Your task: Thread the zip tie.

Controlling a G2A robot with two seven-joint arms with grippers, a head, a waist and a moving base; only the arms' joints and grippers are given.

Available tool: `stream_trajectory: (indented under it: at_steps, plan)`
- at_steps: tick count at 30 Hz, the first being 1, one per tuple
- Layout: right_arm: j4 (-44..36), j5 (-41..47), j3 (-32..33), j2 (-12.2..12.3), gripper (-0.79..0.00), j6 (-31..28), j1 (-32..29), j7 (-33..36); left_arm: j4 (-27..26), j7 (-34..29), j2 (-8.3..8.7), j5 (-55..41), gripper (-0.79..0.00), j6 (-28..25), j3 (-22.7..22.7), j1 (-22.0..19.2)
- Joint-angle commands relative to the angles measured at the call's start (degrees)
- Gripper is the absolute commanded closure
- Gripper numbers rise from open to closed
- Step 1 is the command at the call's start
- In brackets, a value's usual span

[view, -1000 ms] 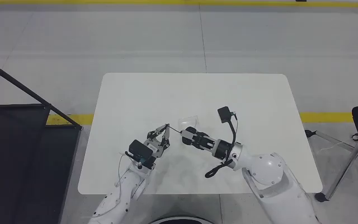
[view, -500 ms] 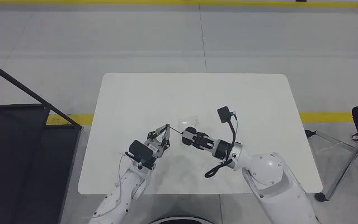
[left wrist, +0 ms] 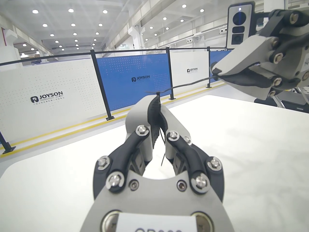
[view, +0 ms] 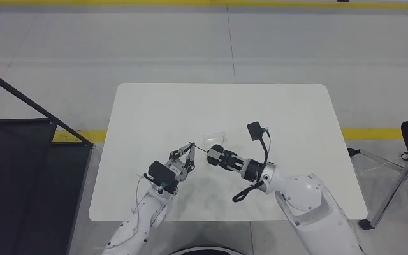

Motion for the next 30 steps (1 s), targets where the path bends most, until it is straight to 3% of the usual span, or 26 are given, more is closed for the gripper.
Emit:
stream_trajectory:
  at_steps: [1, 19, 30]
  plan:
    - [0.0, -0.2, -0.1, 0.0, 0.0, 0.2, 0.1, -0.1, -0.1, 0.2, 0.0, 0.1, 0.0, -0.2, 0.0, 0.1]
    - [0.0, -1.0, -0.6, -0.1, 0.0, 1.0, 0.4, -0.3, -0.3, 0.5, 0.07, 1.5, 0.0, -1.6, 0.2, 0.6]
    - [-0.3, 0.9, 0.4, 0.0, 0.0, -2.1, -0.5, -0.2, -0.2, 0.1, 0.0, 1.5, 0.0, -1.4, 0.1, 0.5]
